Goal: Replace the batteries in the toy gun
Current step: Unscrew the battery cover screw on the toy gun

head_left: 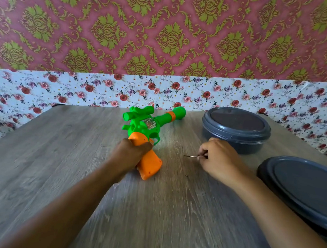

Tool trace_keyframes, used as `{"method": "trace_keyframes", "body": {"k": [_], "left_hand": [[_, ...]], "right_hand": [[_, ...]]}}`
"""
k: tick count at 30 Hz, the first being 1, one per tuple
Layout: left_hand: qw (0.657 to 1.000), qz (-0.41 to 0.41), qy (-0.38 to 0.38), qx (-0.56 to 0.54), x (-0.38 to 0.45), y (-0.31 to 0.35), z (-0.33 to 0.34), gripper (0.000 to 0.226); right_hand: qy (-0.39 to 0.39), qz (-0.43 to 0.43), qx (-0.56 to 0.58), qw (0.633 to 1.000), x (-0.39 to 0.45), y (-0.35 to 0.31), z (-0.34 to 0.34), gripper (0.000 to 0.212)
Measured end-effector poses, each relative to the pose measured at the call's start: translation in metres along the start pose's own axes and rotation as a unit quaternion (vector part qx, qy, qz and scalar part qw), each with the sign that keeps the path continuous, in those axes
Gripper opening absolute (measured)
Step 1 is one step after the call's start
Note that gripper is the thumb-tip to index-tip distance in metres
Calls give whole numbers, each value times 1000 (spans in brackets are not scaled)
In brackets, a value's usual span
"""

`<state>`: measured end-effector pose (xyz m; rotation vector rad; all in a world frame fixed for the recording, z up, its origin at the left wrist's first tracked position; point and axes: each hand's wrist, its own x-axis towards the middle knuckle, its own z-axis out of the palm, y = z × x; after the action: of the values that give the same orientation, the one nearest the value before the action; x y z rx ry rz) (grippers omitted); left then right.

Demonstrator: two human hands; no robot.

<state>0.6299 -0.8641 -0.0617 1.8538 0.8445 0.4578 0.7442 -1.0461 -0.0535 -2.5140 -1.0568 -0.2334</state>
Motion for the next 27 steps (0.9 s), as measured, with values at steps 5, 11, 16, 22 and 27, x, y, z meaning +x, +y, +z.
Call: {"method": "trace_keyframes", "body": {"k": [5, 11, 16, 22, 27], "left_hand": [[998, -27, -38, 37, 2, -1, -9, 40], [993, -52, -71, 74, 6, -2, -22, 52], [989, -60, -62, 123, 6, -2, -21, 57], [982, -63, -64, 165, 6, -2, -22, 64], [963, -24, -47, 265, 4, -2, -22, 67]], "right_hand": [[-51, 23, -9, 998, 0, 2, 5, 2], [-53, 15, 18, 998, 0, 2, 9, 8], [-47, 8, 25, 999, 0, 7, 13, 8], [-49, 4, 30, 998, 0, 9, 17, 14], [23, 30, -10, 999, -4, 6, 15, 17]]}}
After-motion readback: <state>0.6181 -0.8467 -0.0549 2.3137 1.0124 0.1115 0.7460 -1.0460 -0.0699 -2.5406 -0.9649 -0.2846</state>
